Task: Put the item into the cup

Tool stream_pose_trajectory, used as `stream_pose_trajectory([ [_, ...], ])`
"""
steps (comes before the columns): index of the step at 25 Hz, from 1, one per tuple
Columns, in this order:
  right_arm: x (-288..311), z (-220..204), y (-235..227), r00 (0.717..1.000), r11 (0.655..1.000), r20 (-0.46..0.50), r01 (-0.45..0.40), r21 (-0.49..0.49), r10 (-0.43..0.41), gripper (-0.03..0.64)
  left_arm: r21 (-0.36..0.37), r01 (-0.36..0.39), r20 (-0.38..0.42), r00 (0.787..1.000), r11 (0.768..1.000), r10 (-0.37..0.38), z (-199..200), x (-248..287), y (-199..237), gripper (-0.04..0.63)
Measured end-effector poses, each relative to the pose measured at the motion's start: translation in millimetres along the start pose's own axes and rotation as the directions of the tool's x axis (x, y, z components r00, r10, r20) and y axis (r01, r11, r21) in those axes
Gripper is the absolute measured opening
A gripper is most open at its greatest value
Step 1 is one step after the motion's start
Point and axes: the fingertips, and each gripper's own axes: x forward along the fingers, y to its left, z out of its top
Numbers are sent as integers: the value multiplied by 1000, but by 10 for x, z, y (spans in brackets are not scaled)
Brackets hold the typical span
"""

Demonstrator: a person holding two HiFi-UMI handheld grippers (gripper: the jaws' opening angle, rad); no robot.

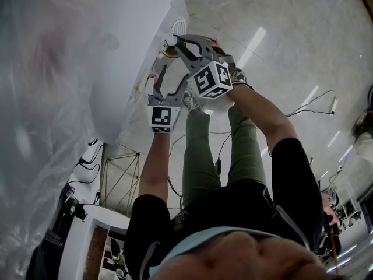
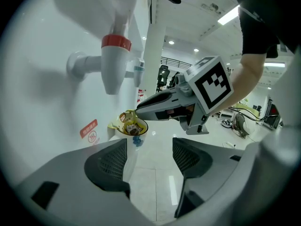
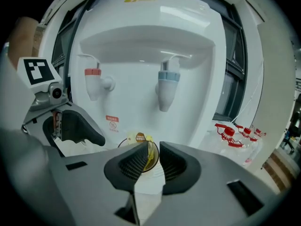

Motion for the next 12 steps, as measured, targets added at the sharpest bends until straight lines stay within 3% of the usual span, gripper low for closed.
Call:
stream_pose_trajectory([
  [12, -562, 125, -164, 998, 989, 48, 40, 142, -47, 55, -13, -35, -13, 999, 999, 35, 169, -78, -78, 304],
])
